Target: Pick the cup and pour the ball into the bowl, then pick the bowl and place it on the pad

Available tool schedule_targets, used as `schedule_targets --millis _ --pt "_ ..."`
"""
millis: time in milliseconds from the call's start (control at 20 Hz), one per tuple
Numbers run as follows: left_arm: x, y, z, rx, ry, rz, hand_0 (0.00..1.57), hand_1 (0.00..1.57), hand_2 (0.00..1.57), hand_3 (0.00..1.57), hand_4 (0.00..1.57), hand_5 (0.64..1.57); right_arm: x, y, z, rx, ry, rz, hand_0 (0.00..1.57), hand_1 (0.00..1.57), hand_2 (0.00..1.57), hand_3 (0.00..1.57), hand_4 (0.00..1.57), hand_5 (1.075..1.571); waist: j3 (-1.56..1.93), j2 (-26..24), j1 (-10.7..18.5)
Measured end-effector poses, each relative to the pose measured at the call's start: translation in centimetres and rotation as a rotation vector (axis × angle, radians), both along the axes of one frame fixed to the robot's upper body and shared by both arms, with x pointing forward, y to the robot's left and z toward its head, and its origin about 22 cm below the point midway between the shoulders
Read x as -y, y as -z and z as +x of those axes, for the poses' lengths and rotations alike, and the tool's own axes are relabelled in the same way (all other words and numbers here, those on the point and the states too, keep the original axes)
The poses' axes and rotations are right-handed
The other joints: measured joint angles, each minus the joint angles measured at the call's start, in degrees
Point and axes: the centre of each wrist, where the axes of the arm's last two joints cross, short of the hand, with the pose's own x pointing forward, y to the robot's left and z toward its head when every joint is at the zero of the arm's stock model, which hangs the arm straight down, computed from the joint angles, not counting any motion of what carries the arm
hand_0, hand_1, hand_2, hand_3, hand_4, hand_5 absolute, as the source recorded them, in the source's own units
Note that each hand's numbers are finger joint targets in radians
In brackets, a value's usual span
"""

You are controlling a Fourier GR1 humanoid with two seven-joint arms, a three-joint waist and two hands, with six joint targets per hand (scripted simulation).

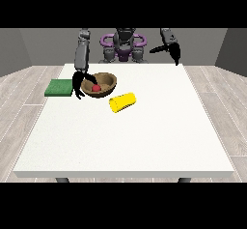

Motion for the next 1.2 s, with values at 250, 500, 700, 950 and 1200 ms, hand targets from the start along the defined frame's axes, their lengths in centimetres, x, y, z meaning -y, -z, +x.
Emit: schedule_targets --millis 250,500,700,950,1200 --pt "1.0 -0.3 0.1 0.012 0.045 0.001 0.0 0.0 0.0 0.0 0.76 1.507 1.7 -0.4 -0.5 -0.084 0.098 -0.277 1.57 1.57 1.57 1.4 0.92 1.565 -0.76 0.37 2.68" --pt "0.0 1.4 0.1 -0.066 0.037 -0.012 0.0 0.0 0.0 0.0 0.96 1.422 1.1 -0.3 -0.3 -0.288 0.143 -0.364 1.57 1.57 1.57 0.95 0.87 1.567 0.22 -4.2 2.83" --pt "-3.1 4.7 -0.4 -0.169 -0.047 -0.038 0.0 0.0 0.0 0.0 1.0 1.41 -0.2 -1.4 1.1 -0.445 0.116 -0.375 1.57 1.57 1.57 0.86 0.82 1.564 1.06 -9.96 -1.48" --pt "-6.2 8.1 -1.8 -0.274 -0.141 -0.048 0.0 0.0 0.0 0.0 1.0 1.407 -1.9 -5.1 4.0 -0.545 0.048 -0.386 1.57 1.57 1.57 0.74 0.81 1.567 1.45 -16.14 -6.95" --pt "-7.0 8.3 -2.3 -0.288 -0.18 -0.055 0.0 0.0 0.0 0.0 1.02 1.424 1.5 -6.6 3.6 -0.563 0.051 -0.341 1.57 1.57 1.57 0.68 0.79 1.57 1.61 -16.54 -9.03"
